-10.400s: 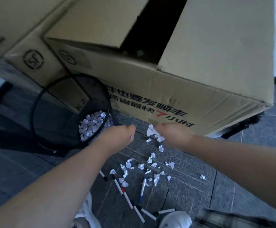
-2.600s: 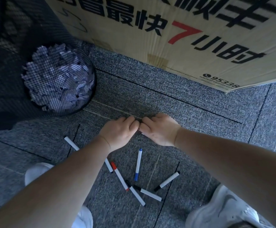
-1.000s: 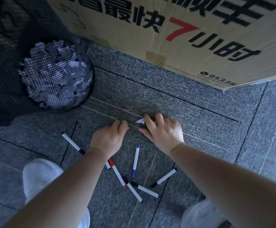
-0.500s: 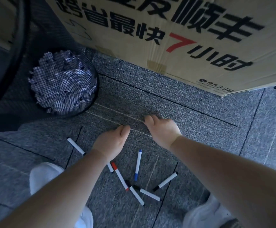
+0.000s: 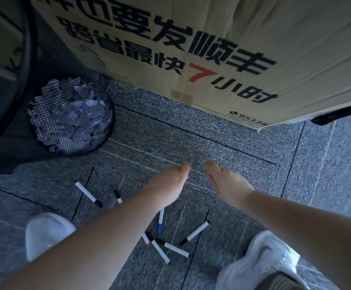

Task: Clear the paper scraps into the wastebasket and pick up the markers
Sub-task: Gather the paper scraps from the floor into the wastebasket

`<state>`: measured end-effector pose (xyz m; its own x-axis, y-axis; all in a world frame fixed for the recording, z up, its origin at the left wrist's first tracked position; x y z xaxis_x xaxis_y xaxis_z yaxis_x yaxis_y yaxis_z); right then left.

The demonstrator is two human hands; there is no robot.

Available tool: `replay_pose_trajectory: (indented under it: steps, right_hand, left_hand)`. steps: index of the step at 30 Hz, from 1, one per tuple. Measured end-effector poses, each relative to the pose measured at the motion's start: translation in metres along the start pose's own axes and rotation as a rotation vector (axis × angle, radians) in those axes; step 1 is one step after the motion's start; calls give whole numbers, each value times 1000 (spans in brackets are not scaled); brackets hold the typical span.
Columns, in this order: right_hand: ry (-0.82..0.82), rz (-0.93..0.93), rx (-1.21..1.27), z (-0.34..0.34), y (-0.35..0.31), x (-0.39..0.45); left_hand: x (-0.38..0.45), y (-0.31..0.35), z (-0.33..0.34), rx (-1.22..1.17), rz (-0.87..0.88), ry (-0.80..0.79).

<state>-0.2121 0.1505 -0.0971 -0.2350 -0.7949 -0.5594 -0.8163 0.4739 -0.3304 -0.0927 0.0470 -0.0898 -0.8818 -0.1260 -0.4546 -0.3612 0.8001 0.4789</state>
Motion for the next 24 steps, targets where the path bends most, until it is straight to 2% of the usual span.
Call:
replay_pose_trajectory:
  steps: [5, 18, 24]
  right_hand:
    - [-62, 22, -3, 6, 6, -3]
    - [-153, 62, -58, 10, 15, -2]
    - [-57, 41, -58, 2, 10, 7]
  left_hand:
    - [9, 1, 5, 15, -48, -102]
    - [7, 1, 12, 23, -43, -126]
    - [-4, -5, 20, 4, -43, -97]
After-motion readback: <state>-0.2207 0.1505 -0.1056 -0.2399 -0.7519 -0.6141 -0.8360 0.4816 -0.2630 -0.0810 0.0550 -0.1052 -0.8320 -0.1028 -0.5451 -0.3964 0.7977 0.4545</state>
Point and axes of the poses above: each hand's wrist, its own x-axis towards the middle knuckle, its own z-axis out of the palm, y = z × x, the point moved 4 cm from there along x, towards the middle knuckle, and after that the axes turned 5 degrees about z, right-handed, at the moved point
